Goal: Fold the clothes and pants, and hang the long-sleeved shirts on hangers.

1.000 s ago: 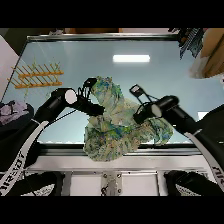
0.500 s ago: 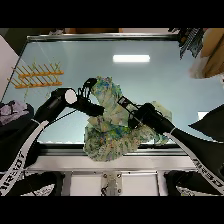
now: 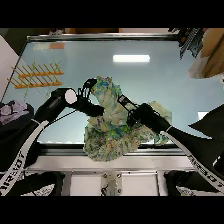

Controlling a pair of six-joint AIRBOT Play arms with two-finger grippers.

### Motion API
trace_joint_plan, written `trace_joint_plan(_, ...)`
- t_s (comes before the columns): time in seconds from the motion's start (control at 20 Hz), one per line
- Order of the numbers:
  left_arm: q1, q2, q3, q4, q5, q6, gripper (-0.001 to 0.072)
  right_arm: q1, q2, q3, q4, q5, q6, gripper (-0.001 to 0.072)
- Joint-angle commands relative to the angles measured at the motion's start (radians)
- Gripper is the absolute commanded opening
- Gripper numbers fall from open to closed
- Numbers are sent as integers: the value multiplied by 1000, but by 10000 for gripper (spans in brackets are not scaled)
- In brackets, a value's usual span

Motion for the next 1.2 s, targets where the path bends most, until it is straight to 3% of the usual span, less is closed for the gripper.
trace_joint_plan(0.0,1,6,1,1,-3,0,12,-4,9,18,-2,-10,47,11)
trace_joint_plan(0.15,19,64,2,1,3,0,12,-30,77,77,-2,42,72,11)
trace_joint_plan(0.3,71,186,2,-3,-57,0,12,-78,196,180,33,346,73,10)
trace_joint_plan(0.4,77,263,-2,-3,-124,-1,12,-103,298,205,144,558,80,10)
trace_joint_plan(0.6,-13,411,-127,-8,-124,-1,12,-100,436,177,364,805,284,9)
trace_joint_plan(0.8,-80,465,-279,-7,-34,-1,12,-101,463,145,409,720,401,9)
trace_joint_plan(1.0,-82,405,-280,-2,65,-1,16,-102,400,145,411,597,414,10)
trace_joint_plan(1.05,-82,379,-260,-2,58,-1,250,-102,383,145,411,595,423,10)
trace_joint_plan(1.1,-82,349,-232,-2,50,-3,585,-102,370,145,411,595,423,10)
trace_joint_plan(1.15,-82,320,-199,-2,39,-15,629,-102,360,145,412,591,426,10)
